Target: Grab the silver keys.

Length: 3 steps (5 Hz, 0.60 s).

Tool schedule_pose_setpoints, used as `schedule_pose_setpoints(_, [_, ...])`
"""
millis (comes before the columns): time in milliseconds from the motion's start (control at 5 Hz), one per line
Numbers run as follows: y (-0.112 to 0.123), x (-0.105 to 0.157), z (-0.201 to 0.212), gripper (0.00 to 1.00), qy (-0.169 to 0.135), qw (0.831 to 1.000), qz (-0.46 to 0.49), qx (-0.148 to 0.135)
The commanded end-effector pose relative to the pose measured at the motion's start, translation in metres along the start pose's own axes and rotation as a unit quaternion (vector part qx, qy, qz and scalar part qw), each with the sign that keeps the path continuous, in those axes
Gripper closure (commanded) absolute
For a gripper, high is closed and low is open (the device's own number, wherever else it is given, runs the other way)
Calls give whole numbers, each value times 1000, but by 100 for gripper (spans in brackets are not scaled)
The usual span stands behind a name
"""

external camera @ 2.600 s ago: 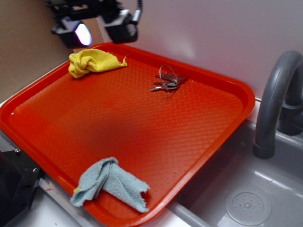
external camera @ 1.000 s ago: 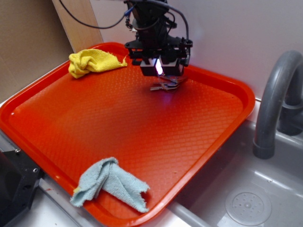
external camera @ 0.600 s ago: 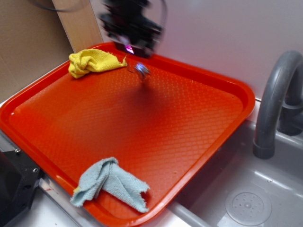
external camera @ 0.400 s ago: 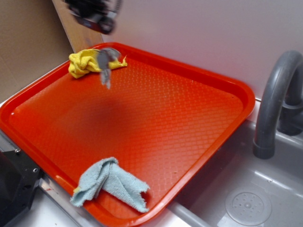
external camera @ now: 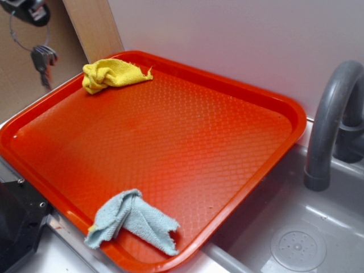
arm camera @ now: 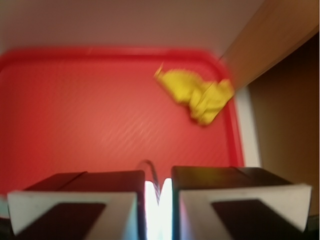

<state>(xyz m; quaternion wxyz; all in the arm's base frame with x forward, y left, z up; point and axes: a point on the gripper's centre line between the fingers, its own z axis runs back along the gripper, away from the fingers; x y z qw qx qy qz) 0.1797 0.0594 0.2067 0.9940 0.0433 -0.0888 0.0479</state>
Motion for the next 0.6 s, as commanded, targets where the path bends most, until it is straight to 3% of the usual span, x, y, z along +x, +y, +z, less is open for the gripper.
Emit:
schedule_pose_setpoints(0, [2,11,6,100,7,1000,-13,-1])
schedule_pose_setpoints(400, [6,7,12,100,-4,1000,-16,-1])
